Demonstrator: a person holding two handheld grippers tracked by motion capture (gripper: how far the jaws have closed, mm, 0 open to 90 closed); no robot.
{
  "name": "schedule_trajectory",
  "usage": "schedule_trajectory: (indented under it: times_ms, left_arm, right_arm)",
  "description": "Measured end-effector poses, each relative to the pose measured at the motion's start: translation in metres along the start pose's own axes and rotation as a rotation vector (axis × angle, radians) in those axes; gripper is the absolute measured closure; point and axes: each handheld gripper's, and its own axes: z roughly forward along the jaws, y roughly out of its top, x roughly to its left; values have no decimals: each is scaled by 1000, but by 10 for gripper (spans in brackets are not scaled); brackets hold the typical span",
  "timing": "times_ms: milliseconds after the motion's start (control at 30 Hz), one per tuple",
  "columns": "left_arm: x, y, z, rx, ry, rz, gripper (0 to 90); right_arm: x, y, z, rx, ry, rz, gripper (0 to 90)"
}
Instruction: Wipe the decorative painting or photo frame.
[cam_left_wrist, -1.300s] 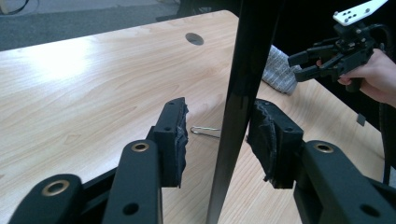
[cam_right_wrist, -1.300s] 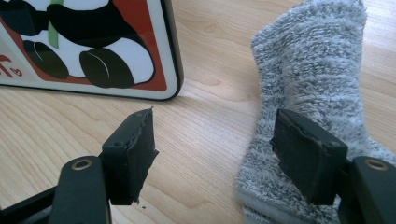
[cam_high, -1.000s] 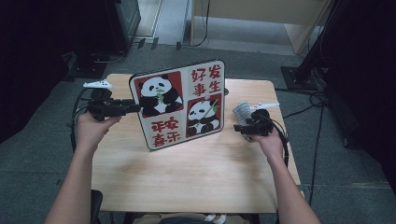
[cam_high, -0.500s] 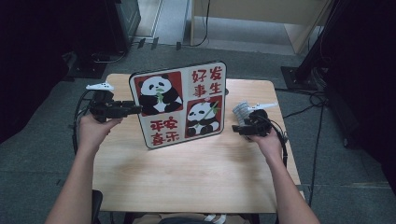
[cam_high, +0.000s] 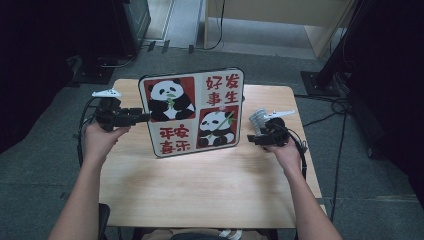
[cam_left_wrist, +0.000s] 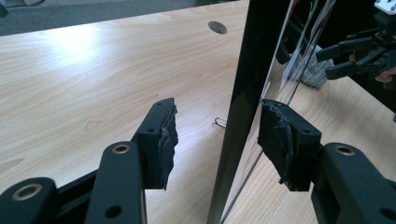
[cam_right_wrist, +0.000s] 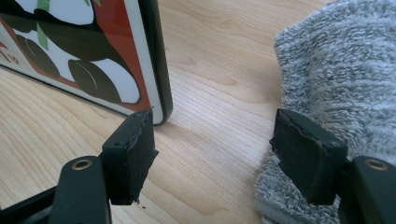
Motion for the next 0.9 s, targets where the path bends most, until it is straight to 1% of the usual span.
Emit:
schedule_trajectory:
  times_ms: [200, 333, 533, 633, 767, 900]
  left_arm:
    - [1, 0, 1, 1, 3, 2, 455]
    - [1, -1, 2, 12, 6, 3, 452]
    - [2, -3, -1, 15, 15, -2, 440]
    - [2, -5, -3, 24, 27, 12, 430]
    - [3, -8, -4, 30, 29, 13, 419]
    - [4, -11, -8, 22, 33, 8, 413]
  right_arm:
    - [1, 1, 0, -12, -5, -5, 307]
    - [2, 1, 0, -17, -1, -6, 307]
    - [4, 1, 1, -24, 2, -31, 312]
    - [5, 1, 1, -19, 4, -26, 312]
    - [5, -1, 0, -24, 6, -30, 312]
    - [3, -2, -1, -29, 5, -25, 312]
